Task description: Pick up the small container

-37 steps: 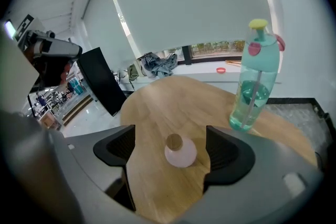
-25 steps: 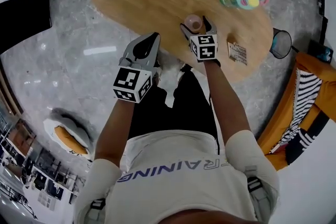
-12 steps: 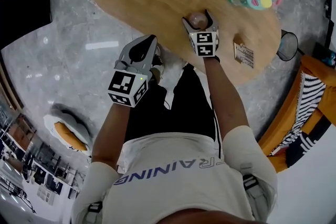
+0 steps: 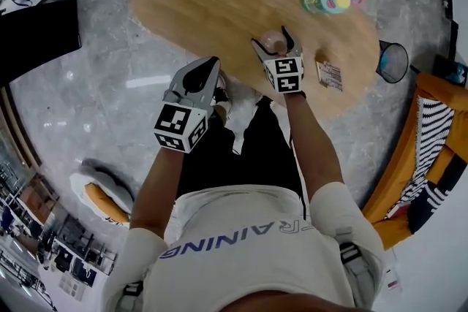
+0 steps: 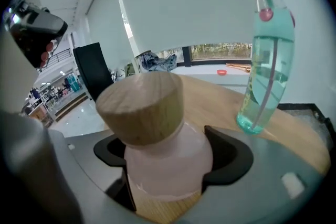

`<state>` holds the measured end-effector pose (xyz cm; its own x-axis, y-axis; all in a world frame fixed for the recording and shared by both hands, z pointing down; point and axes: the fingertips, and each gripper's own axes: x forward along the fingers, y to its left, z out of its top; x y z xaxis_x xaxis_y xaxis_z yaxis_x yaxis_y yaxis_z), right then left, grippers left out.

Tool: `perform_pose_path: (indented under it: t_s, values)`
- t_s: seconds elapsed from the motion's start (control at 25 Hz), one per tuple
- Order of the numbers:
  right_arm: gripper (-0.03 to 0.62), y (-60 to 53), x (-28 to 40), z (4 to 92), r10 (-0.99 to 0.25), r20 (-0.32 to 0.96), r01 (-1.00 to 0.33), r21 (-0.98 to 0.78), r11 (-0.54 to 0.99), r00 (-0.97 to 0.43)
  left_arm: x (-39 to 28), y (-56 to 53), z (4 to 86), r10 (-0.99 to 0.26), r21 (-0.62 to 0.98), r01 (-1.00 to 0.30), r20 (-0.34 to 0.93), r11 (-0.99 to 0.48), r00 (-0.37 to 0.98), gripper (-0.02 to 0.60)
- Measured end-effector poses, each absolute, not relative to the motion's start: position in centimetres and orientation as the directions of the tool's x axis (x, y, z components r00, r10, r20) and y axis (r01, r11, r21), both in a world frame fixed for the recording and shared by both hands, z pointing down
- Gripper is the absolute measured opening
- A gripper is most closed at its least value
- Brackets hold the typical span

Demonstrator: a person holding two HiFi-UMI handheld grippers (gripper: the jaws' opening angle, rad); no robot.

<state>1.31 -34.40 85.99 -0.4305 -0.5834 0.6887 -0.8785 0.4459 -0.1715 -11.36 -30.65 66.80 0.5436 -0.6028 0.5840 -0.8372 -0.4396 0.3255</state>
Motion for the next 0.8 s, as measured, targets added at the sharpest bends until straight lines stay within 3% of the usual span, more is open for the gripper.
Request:
perform_pose_path:
  t_s: [0.8]
  values:
    - [0.425,-32.4,5.2,54.3,-0.705,0.513,-0.862,-0.162,0.481,-0.49,-7.8,-32.2,48.6,-0.681,0.305,-0.784,0.389,-0.54,0.62,0.0]
